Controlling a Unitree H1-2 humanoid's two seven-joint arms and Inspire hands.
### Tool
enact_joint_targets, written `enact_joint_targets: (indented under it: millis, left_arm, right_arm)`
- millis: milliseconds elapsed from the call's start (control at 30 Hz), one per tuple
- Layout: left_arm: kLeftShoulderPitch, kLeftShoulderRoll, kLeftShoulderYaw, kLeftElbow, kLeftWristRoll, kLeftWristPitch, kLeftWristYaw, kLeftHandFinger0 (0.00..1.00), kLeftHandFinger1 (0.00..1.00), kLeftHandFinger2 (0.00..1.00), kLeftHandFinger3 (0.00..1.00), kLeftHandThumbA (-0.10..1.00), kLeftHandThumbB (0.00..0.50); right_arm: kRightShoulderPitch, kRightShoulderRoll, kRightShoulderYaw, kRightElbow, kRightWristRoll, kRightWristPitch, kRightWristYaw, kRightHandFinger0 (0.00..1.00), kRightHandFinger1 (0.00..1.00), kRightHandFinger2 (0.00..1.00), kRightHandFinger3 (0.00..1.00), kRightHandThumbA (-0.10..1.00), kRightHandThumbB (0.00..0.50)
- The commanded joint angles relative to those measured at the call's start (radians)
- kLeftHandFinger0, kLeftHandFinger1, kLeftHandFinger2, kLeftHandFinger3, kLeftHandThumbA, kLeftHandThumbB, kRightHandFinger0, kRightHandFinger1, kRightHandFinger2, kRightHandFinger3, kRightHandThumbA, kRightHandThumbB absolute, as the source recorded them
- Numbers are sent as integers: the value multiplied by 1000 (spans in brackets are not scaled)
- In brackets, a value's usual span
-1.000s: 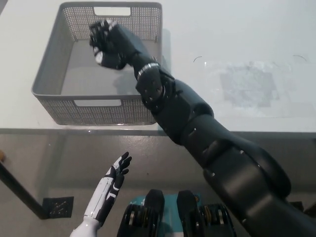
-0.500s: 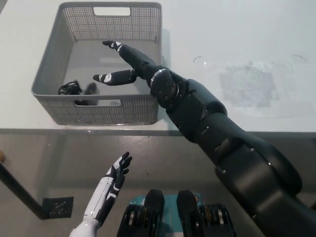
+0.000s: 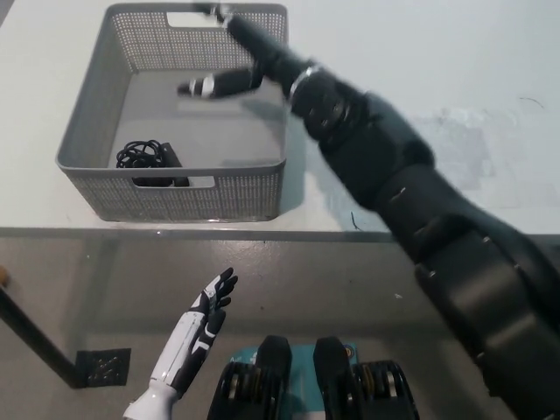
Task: Use the right hand to pick up a webcam and put it into a container on the left side
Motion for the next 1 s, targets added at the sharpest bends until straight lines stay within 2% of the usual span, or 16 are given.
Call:
enact_joint_targets:
  millis: [0, 67, 133, 167, 200, 233, 300, 400, 433, 500, 567, 633, 667, 800, 867, 967]
  left_arm:
    - [-25, 15, 0, -19, 22, -9, -1, 1000, 1000, 1000, 1000, 1000, 93]
    - [-23, 18, 1, -14, 18, -9, -5, 1000, 1000, 1000, 1000, 1000, 104]
    - [-17, 17, 4, -10, 10, -10, -5, 1000, 1000, 1000, 1000, 1000, 105]
    - [-13, 17, 4, -4, 7, -21, -4, 1000, 1000, 1000, 1000, 1000, 94]
    - [-6, 16, 5, -5, 1, -16, -6, 1000, 1000, 1000, 1000, 1000, 103]
    - [5, 16, 4, -8, 1, -15, -6, 1000, 1000, 1000, 1000, 1000, 105]
    - [30, 11, 4, -8, -5, -22, -4, 1000, 1000, 1000, 1000, 1000, 85]
    - [63, 11, 0, -3, -6, -52, -1, 1000, 1000, 1000, 1000, 1000, 84]
    - [78, 11, -2, -9, -1, -52, 0, 1000, 1000, 1000, 1000, 1000, 70]
    - [96, 8, -2, -21, 3, -38, 3, 1000, 1000, 1000, 1000, 1000, 85]
    - [114, 4, -2, -23, 0, -43, 5, 1000, 1000, 1000, 1000, 1000, 92]
    - [124, 0, -1, -22, 2, -46, 9, 1000, 1000, 1000, 1000, 1000, 77]
    - [130, -3, -1, -22, 1, -48, 11, 1000, 1000, 1000, 1000, 1000, 77]
    - [141, -2, 1, -18, -7, -53, 8, 1000, 1000, 1000, 1000, 1000, 66]
    - [130, -3, 5, -9, -9, -54, 9, 1000, 1000, 1000, 1000, 1000, 63]
    - [116, 0, 10, 7, -12, -59, 10, 1000, 1000, 1000, 1000, 1000, 71]
  right_arm:
    - [-52, -60, -77, -253, 87, -16, 30, 1000, 1000, 1000, 1000, 1000, 353]
    - [-13, -81, -91, -390, 91, 22, 51, 1000, 1000, 1000, 1000, 1000, 373]
    - [21, -104, -88, -497, 75, 42, 60, 1000, 1000, 1000, 1000, 1000, 364]
    - [55, -117, -100, -594, 86, 85, 76, 1000, 1000, 1000, 1000, 1000, 347]
    - [76, -122, -109, -646, 98, 108, 87, 1000, 1000, 1000, 1000, 1000, 341]
    - [111, -132, -122, -727, 109, 139, 94, 1000, 1000, 1000, 1000, 1000, 358]
    - [182, -151, -143, -862, 142, 160, 114, 1000, 1000, 1000, 1000, 1000, 342]
    - [290, -173, -156, -1057, 139, 224, 122, 1000, 1000, 1000, 1000, 1000, 329]
    - [340, -183, -162, -1122, 142, 234, 124, 1000, 1000, 1000, 1000, 1000, 313]
    - [418, -192, -180, -1219, 171, 254, 128, 1000, 1000, 1000, 1000, 1000, 294]
    - [497, -198, -193, -1292, 196, 257, 126, 1000, 1000, 1000, 1000, 1000, 287]
    - [569, -200, -202, -1358, 214, 267, 121, 1000, 1000, 1000, 1000, 1000, 293]
    - [590, -200, -203, -1375, 217, 268, 119, 1000, 1000, 1000, 1000, 1000, 293]
    - [787, -174, -232, -1461, 192, 158, 39, 1000, 1000, 1000, 1000, 979, 266]
    - [839, -163, -246, -1482, 200, 141, 24, 1000, 1000, 1000, 1000, 993, 289]
    - [962, -156, -245, -1495, 233, 56, 22, 1000, 1000, 1000, 1000, 983, 238]
